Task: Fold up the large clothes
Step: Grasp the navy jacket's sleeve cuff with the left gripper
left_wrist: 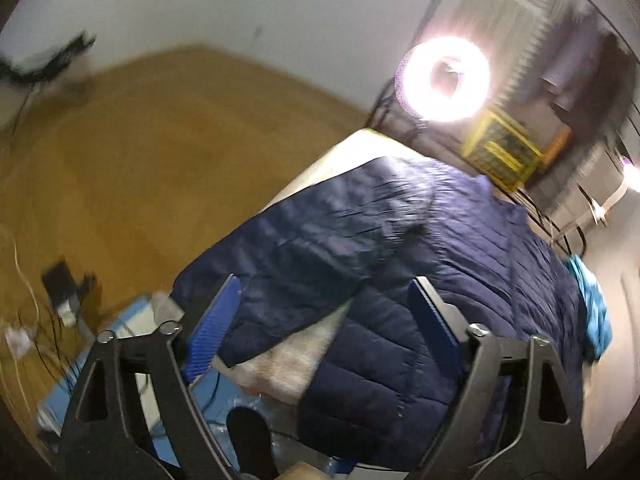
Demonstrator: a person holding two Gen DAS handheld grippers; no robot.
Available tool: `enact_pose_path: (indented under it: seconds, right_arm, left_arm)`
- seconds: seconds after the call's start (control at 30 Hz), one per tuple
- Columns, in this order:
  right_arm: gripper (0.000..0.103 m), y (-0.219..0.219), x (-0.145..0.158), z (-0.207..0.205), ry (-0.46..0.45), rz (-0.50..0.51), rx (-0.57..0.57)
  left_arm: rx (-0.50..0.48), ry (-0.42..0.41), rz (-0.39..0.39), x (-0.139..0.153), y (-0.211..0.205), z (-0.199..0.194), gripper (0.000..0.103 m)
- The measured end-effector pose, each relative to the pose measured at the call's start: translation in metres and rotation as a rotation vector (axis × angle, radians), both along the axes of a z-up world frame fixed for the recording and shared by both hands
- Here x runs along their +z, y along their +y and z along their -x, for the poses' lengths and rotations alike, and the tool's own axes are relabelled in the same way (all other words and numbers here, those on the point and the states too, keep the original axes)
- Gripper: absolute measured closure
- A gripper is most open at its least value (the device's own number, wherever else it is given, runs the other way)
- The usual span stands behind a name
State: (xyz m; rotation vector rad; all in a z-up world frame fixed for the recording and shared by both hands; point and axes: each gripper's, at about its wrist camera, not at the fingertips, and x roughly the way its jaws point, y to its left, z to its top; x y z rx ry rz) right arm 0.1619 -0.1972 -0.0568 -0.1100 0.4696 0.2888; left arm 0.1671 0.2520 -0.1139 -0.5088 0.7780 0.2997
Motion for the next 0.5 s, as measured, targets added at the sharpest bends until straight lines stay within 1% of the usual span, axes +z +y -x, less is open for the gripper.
enact_pose_path:
  seconds: [0.07, 0.13, 0.17, 0.2, 0.33, 0.5]
  right_arm:
    - [0.008, 0.004, -0.003, -0.009, 0.002, 0.002, 0.018]
    - [0.009, 0.010, -0.007, -0.021, 0.009, -0.003, 0.037]
    - [0.011, 0.012, -0.009, -0.026, 0.015, -0.008, 0.044]
    - [0.013, 0.016, -0.011, -0.033, 0.030, -0.022, 0.059]
    - [0.015, 0.026, -0.019, -0.050, 0.065, -0.055, 0.110]
    - [0.016, 0.035, -0.035, -0.067, 0.112, -0.040, 0.136]
  left_arm:
    - [0.049, 0.042, 0.061, -0.021, 0.023, -0.004, 0.018]
    - [0.080, 0.072, 0.096, -0.037, 0.041, -0.007, 0.021]
    - [0.098, 0.096, 0.114, -0.047, 0.050, -0.007, 0.021]
    - [0.111, 0.113, 0.132, -0.055, 0.058, -0.007, 0.021]
    - [0.171, 0.171, 0.223, -0.086, 0.081, -0.004, 0.021]
    - [0.220, 0.231, 0.262, -0.120, 0.101, -0.007, 0.021]
